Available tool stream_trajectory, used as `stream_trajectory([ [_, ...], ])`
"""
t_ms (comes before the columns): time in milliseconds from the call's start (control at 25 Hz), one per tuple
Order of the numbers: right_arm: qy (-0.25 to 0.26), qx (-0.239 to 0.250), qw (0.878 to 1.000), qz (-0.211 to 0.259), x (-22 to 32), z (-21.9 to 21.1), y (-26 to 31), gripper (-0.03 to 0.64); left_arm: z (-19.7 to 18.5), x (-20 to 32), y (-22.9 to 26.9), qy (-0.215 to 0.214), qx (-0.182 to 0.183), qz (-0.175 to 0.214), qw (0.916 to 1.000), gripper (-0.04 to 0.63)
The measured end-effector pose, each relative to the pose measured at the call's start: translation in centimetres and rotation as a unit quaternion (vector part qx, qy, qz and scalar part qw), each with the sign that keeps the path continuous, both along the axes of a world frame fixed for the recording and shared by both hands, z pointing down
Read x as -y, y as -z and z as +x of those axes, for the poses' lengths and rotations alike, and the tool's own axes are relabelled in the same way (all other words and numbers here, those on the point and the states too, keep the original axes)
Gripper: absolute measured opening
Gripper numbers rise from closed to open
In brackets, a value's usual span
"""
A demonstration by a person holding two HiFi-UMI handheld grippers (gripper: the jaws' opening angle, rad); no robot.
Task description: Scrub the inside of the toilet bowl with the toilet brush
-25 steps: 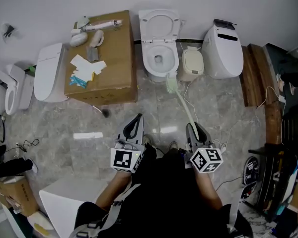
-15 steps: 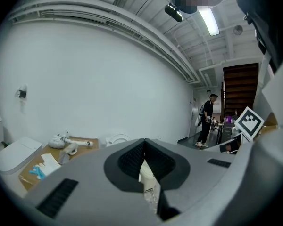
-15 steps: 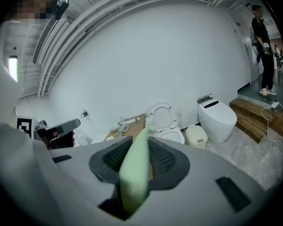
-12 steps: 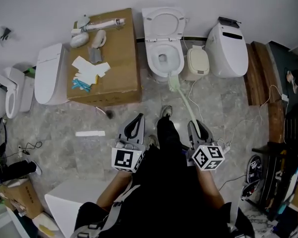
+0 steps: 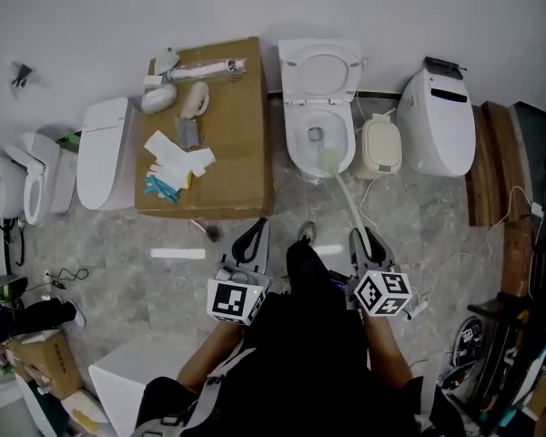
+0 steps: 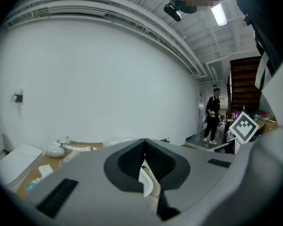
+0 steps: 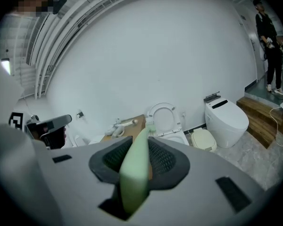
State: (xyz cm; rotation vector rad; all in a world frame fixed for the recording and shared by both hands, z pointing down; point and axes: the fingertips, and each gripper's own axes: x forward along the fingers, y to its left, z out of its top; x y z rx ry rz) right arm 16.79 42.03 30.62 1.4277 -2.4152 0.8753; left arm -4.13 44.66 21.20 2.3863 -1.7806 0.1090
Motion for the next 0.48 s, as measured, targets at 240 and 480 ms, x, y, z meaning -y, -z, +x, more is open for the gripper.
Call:
stream_trajectory([
  [240,0.0,0.008,1.0,-0.014,8.5,-0.2,-0.7,0.114,0.4,8.5,0.0,0.0,-0.005,-0.001,1.0,0.008],
  [480,-0.007,0.009,0.999,-0.043,14.8,0.5,-2.7,0.114,1.5,14.7,0.1,-0.003,-0.008,-0.01,0.9999,0.008],
])
